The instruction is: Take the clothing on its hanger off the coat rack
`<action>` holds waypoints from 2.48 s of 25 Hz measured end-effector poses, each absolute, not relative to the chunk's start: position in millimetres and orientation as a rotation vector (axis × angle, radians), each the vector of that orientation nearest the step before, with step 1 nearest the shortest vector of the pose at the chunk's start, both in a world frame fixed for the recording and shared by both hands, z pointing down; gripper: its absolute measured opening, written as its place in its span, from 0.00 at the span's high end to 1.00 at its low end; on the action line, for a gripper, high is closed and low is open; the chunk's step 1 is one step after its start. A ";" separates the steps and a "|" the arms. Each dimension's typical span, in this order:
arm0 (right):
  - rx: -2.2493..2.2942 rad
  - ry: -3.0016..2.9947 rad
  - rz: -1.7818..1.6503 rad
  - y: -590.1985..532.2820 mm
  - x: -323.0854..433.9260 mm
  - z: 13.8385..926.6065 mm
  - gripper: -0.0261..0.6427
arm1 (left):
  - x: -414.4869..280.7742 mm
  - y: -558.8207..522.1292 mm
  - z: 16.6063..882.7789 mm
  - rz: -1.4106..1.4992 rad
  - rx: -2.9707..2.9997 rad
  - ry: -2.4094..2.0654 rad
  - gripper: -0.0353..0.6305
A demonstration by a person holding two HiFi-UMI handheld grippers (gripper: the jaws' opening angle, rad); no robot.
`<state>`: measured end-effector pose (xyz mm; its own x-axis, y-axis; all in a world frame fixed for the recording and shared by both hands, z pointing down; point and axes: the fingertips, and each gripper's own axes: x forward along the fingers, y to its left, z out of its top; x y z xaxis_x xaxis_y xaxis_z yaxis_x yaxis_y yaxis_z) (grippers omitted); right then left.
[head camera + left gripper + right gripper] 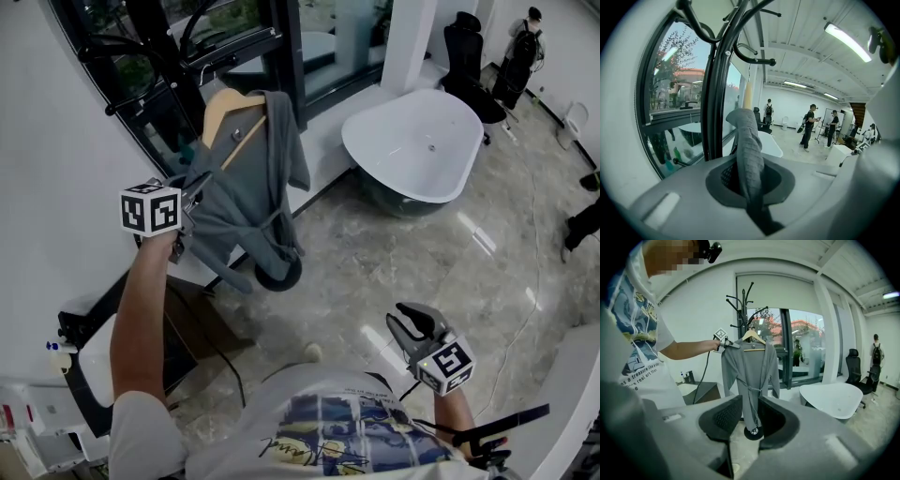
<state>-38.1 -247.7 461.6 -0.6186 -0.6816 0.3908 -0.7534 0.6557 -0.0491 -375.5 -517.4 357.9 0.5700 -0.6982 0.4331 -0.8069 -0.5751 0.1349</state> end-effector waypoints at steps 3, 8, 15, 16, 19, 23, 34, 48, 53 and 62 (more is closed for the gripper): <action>1.145 -2.544 0.293 -242.5 -34.2 459.5 0.80 | -371.5 -516.9 348.6 0.487 2.497 -1.230 0.94; 1.171 -2.521 0.302 -228.7 -15.3 461.9 0.80 | -358.7 -508.8 328.9 0.455 2.529 -1.225 0.94; 1.166 -2.522 0.296 -212.6 -1.8 457.1 0.80 | -333.4 -499.1 315.2 0.443 2.563 -1.189 0.94; 1.167 -2.524 0.297 -210.2 1.7 456.9 0.80 | -329.1 -497.9 315.2 0.444 2.563 -1.185 0.94; 1.173 -2.524 0.298 -202.5 16.7 456.9 0.80 | -311.3 -492.2 315.0 0.452 2.567 -1.173 0.94; 1.176 -2.528 0.291 -193.6 36.3 456.0 0.80 | -284.6 -476.7 310.6 0.446 2.590 -1.161 0.94; 1.157 -2.528 0.265 -155.3 88.0 458.3 0.81 | -213.7 -371.2 295.0 0.347 2.647 -1.101 0.94; 1.009 -2.595 0.217 -105.0 119.6 472.5 0.96 | -134.3 -207.7 276.9 0.334 2.686 -1.064 0.94; 0.949 -2.613 0.215 -83.7 123.9 474.8 0.96 | -112.6 -165.3 279.8 0.334 2.691 -1.048 0.94; 0.928 -2.606 0.213 -70.2 132.5 479.7 0.96 | -91.4 -112.2 274.0 0.323 2.723 -1.024 0.94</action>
